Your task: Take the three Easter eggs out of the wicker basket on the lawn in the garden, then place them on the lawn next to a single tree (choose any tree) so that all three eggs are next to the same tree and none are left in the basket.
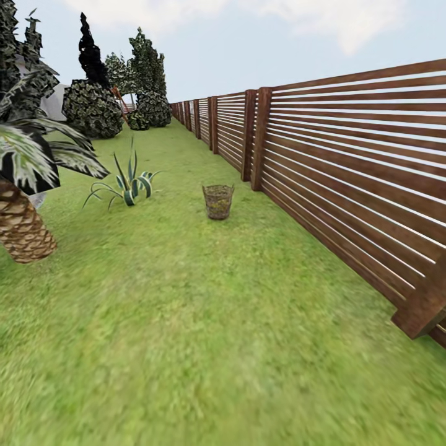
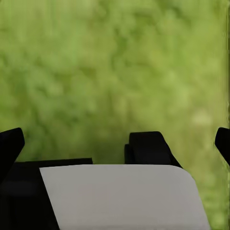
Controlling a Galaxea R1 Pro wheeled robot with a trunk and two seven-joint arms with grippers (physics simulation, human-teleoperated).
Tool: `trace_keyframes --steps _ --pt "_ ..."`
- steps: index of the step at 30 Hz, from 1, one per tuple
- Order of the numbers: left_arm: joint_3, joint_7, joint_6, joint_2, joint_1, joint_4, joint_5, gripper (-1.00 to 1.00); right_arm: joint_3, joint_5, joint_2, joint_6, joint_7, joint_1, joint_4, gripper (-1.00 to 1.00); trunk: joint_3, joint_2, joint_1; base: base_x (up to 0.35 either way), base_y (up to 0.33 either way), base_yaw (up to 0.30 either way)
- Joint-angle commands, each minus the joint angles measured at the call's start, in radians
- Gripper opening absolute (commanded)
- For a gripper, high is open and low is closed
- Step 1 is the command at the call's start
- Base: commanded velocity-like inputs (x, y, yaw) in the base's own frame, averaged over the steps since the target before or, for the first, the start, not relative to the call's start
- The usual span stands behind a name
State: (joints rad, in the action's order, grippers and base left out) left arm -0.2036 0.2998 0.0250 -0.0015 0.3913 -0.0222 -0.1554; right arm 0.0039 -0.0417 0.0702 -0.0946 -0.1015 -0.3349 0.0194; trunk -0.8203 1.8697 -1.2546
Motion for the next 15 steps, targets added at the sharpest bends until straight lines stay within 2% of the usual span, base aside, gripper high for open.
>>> trace_keyframes --steps 1,15 --pt "-0.002 0.004 0.003 0.0 0.001 -0.002 -0.01 1.0 0.001 -0.004 0.0 -0.005 -0.002 -0.001 0.002 1.0 -0.001 0.0 0.0 0.313 -0.114 0.0" --pt "-0.002 0.004 0.003 0.003 0.001 -0.002 -0.01 1.0 0.001 -0.004 0.0 -0.005 -0.002 -0.001 0.002 1.0 -0.001 0.0 0.0 0.313 -0.11 0.0"
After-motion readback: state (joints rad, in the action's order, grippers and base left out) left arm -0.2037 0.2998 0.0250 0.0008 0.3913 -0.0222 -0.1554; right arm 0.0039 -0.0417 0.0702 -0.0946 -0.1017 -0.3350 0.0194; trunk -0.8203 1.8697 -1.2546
